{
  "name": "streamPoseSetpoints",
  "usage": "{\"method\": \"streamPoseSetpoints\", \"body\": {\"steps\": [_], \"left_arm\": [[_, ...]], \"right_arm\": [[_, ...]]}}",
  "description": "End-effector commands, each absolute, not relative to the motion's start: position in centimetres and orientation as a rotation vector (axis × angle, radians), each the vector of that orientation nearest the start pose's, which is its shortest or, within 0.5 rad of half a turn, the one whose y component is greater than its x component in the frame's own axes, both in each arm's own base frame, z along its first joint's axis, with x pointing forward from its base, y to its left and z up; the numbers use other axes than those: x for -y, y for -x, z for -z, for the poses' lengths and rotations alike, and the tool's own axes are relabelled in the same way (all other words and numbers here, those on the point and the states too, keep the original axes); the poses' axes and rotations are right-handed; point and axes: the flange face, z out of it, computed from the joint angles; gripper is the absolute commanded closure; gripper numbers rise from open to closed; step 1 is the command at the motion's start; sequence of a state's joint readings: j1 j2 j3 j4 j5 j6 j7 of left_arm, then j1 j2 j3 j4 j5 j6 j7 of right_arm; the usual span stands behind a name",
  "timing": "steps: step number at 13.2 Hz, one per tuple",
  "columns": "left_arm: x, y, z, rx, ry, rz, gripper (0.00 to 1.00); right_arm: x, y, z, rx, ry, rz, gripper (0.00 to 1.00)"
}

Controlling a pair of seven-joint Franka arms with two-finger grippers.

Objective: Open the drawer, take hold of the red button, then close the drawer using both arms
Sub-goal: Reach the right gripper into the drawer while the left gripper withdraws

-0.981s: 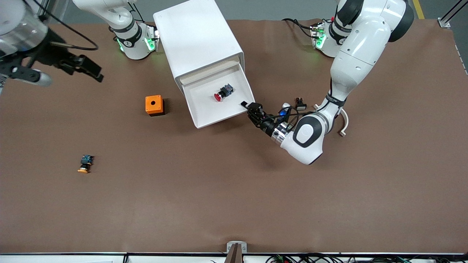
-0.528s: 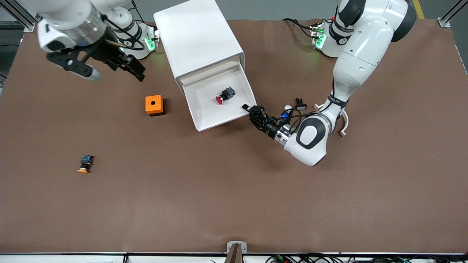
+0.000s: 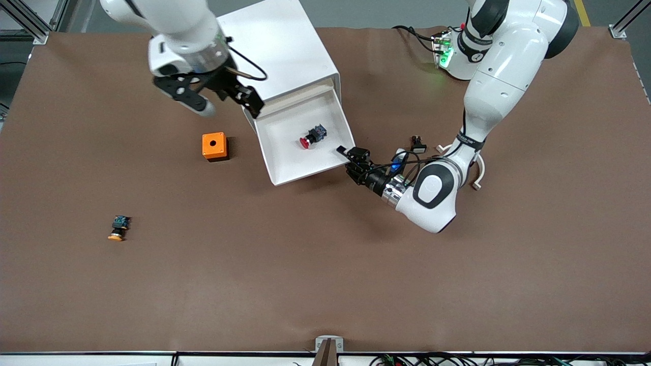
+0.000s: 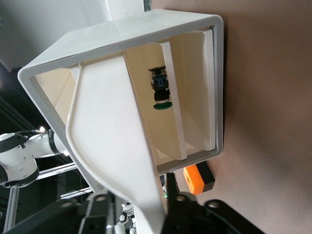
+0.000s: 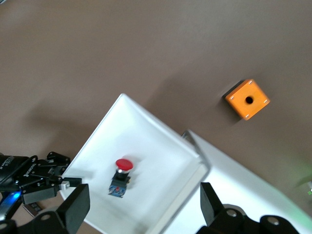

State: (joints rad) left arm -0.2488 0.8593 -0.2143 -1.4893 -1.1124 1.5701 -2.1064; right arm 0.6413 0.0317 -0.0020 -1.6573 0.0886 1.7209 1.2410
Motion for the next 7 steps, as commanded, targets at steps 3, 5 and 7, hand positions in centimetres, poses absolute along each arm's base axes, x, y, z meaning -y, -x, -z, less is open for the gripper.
{"method": "streamPoseSetpoints", "body": {"steps": [3, 5, 7], "left_arm": [[33.0, -59.6, -20.7, -2.374, -1.328, 1.953, 0.0], [31.9, -60.6, -21.0, -2.343, -1.429, 1.85, 0.0], [31.6, -61.2, -21.7, -2.283, -1.525, 1.771, 0.0]], "right_arm": [[-40.2, -44.6, -54.1, -1.073, 2.867, -0.085, 0.0], [-41.6, -43.8, -52.0, -1.112, 2.834, -0.071, 0.0], [-42.9, -43.7, -49.8, -1.143, 2.826, -0.074, 0.0]]}}
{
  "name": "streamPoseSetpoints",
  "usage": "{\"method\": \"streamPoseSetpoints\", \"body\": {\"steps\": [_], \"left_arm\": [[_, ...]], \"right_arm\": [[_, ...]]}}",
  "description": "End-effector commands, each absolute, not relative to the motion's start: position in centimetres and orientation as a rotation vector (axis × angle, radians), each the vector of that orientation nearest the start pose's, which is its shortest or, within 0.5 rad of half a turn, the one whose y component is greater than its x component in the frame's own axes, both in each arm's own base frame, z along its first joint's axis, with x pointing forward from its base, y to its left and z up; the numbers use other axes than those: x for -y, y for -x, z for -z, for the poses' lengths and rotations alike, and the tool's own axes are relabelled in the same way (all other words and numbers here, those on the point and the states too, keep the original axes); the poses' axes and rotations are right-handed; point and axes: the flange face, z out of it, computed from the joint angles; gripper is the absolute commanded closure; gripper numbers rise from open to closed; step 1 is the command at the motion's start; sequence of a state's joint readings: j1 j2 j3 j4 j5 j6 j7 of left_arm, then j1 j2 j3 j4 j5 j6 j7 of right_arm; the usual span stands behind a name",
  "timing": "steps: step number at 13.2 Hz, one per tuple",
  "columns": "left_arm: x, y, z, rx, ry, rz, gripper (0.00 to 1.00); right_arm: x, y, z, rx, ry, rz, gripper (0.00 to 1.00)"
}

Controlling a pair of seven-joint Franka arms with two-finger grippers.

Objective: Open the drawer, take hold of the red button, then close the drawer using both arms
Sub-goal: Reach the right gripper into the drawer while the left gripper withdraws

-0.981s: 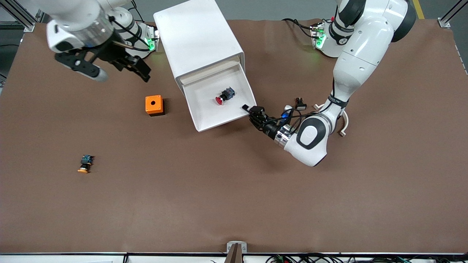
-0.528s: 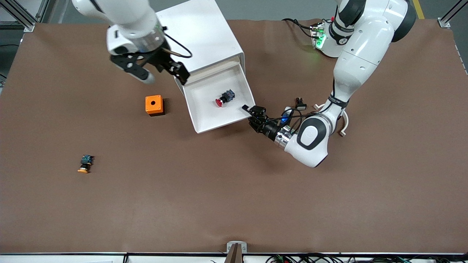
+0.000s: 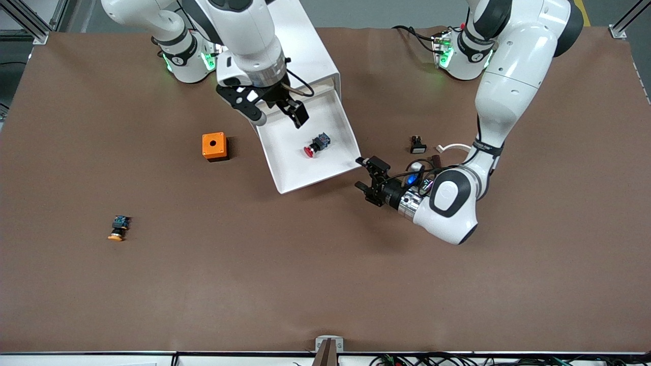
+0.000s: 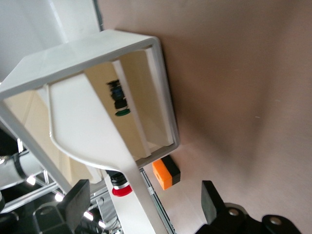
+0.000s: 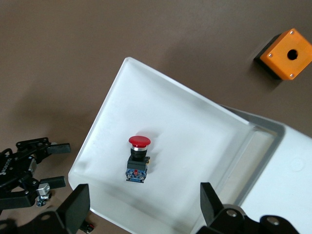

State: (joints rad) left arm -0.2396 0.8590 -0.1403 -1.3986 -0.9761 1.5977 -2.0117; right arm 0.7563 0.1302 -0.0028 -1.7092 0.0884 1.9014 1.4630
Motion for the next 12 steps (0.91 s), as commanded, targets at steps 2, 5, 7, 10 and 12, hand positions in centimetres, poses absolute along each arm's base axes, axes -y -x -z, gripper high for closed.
{"method": "streamPoseSetpoints", "body": {"steps": [2, 5, 7, 10, 12], "left_arm": [[31.0, -62.7, -23.2, -2.122, -1.682, 1.647, 0.0], [29.4, -64.0, -23.9, -1.854, -1.949, 1.387, 0.0], [28.8, -64.4, -25.1, -1.621, -2.177, 1.199, 0.0], [28.4, -66.3, -27.7, -1.354, -2.396, 0.913, 0.0], [28.0, -67.3, -28.4, -1.23, -2.49, 0.757, 0.0]], "right_arm": [[-44.3, -43.5, -47.8, -1.146, 2.841, -0.08, 0.0], [-45.3, -43.5, -45.2, -1.137, 2.892, -0.072, 0.0], [-46.5, -43.4, -43.1, -1.126, 2.929, -0.077, 0.0], [-48.4, -43.8, -40.6, -1.145, 2.94, -0.061, 0.0], [-49.0, -43.9, -39.2, -1.153, 2.932, -0.055, 0.0]]}}
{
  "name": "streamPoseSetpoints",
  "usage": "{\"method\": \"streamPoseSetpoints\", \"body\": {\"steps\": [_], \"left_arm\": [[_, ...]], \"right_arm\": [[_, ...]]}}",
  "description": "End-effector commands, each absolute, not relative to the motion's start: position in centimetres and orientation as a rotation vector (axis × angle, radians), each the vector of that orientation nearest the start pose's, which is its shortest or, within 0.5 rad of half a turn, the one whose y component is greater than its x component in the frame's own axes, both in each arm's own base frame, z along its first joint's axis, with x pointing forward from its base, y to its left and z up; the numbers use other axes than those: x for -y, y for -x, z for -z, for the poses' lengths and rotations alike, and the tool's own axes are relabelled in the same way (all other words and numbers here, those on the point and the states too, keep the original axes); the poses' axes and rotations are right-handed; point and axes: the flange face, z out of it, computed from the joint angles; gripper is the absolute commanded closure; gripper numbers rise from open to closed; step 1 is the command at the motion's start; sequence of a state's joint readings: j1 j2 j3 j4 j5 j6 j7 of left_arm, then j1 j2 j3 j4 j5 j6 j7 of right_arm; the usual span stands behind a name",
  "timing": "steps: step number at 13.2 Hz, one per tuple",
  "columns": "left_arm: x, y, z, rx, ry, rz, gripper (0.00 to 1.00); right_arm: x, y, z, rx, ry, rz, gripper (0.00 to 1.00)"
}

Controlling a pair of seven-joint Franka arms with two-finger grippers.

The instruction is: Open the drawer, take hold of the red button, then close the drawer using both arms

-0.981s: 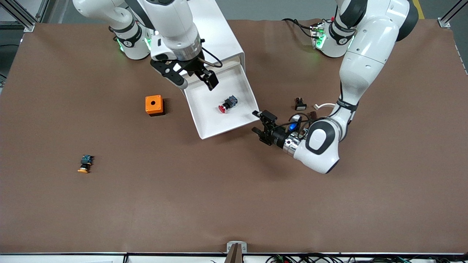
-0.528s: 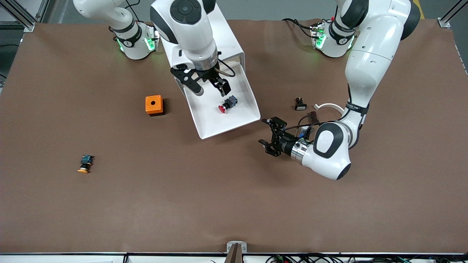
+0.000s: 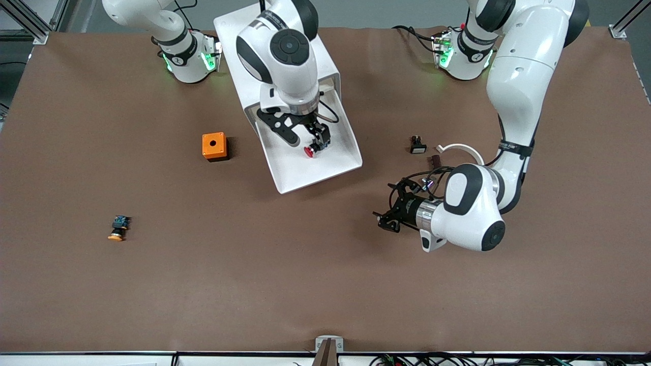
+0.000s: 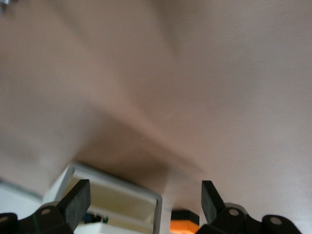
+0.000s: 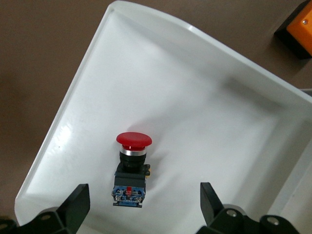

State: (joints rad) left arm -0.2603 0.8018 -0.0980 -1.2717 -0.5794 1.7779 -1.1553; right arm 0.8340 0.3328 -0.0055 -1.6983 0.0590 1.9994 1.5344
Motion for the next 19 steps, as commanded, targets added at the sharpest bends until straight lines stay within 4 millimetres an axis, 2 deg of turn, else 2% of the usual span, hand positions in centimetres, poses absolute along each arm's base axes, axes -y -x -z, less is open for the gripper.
{"method": "streamPoseSetpoints", "body": {"steps": [1, 2, 4, 6, 8, 9, 10, 12, 13, 15, 16, 18, 19], "left_arm": [[28.1, -67.2, -29.1, 1.367, 3.002, -0.837, 0.0], [28.6, -67.0, -30.1, 1.284, 3.045, -0.782, 0.0], [31.3, -66.3, -30.5, 1.138, 3.106, -0.615, 0.0], [32.2, -66.5, -30.7, 1.082, 3.129, -0.467, 0.0], [34.7, -65.4, -31.0, 0.958, 3.125, -0.358, 0.0], [35.2, -65.0, -32.2, 0.921, 3.133, -0.305, 0.0], [35.8, -64.7, -32.4, 0.905, 3.138, -0.282, 0.0], [38.6, -63.1, -33.2, 0.816, 3.145, -0.228, 0.0], [39.1, -62.6, -33.8, 0.793, 3.141, -0.198, 0.0], [39.4, -62.2, -33.8, 0.822, 3.122, -0.201, 0.0], [40.3, -61.6, -33.7, 0.804, 3.116, -0.189, 0.0], [40.7, -61.3, -33.5, 0.791, 3.108, -0.179, 0.0], [40.8, -61.2, -33.7, 0.791, 3.11, -0.176, 0.0]], "right_arm": [[-49.1, -43.9, -38.8, -1.15, 2.937, -0.053, 0.0], [-49.2, -43.9, -38.2, -1.146, 2.95, -0.045, 0.0], [-49.4, -44.3, -37.6, -1.151, 2.953, -0.045, 0.0], [-50.4, -44.1, -36.8, -1.173, 2.951, -0.044, 0.0], [-50.8, -44.1, -36.2, -1.165, 2.962, -0.038, 0.0], [-50.9, -44.0, -36.0, -1.166, 2.965, -0.04, 0.0], [-50.9, -44.0, -35.8, -1.169, 2.967, -0.041, 0.0], [-51.0, -43.9, -35.6, -1.17, 2.97, -0.043, 0.0], [-51.1, -43.9, -35.6, -1.174, 2.967, -0.042, 0.0], [-51.5, -43.4, -35.4, -1.187, 2.965, -0.042, 0.0], [-51.6, -43.2, -35.1, -1.184, 2.971, -0.044, 0.02], [-51.7, -43.2, -34.8, -1.197, 2.971, -0.037, 0.16], [-51.7, -43.3, -34.8, -1.197, 2.961, -0.029, 0.17]]}}
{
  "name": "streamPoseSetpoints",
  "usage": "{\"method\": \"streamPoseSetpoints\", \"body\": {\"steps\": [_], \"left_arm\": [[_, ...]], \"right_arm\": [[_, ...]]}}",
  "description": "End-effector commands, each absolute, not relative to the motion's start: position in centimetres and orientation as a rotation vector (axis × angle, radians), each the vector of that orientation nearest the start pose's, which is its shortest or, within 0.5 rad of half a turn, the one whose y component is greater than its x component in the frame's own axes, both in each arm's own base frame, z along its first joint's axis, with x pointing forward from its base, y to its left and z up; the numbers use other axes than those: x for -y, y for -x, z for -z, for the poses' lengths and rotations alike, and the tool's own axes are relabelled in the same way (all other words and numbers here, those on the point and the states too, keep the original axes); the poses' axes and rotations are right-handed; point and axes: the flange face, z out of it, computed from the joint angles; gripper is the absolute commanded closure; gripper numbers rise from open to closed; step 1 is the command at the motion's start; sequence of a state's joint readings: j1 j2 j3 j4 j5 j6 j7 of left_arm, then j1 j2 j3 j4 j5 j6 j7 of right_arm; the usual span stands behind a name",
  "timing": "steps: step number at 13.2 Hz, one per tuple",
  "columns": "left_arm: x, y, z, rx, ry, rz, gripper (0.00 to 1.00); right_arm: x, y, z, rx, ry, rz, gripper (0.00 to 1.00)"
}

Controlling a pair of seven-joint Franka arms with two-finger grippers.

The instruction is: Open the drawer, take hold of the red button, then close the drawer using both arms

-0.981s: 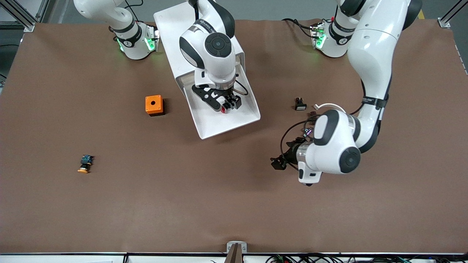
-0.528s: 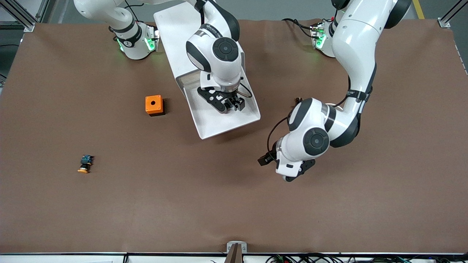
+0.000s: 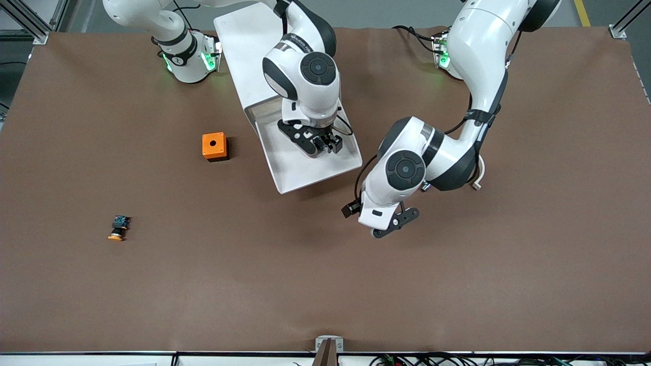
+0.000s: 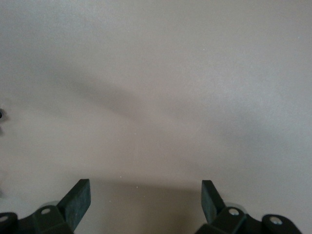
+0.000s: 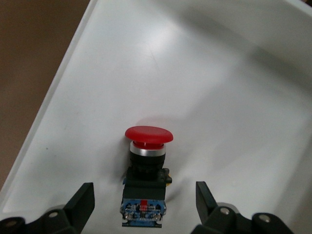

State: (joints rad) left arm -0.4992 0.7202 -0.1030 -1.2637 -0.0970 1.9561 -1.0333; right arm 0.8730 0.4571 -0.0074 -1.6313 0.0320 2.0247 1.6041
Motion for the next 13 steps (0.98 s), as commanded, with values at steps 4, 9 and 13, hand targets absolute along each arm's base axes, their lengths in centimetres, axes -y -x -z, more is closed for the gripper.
{"method": "streamPoseSetpoints", "body": {"steps": [4, 9, 13], "left_arm": [[40.9, -61.1, -34.5, 0.789, 3.116, -0.168, 0.0], [41.6, -60.6, -34.8, 0.772, 3.124, -0.17, 0.0], [41.5, -60.8, -35.0, 0.758, 3.131, -0.171, 0.0]], "right_arm": [[-51.9, -43.3, -34.4, -1.217, 2.95, -0.027, 0.43], [-52.1, -43.0, -34.4, -1.215, 2.955, -0.031, 1.0], [-51.5, -45.1, -37.9, -1.215, 2.933, -0.027, 1.0]]}}
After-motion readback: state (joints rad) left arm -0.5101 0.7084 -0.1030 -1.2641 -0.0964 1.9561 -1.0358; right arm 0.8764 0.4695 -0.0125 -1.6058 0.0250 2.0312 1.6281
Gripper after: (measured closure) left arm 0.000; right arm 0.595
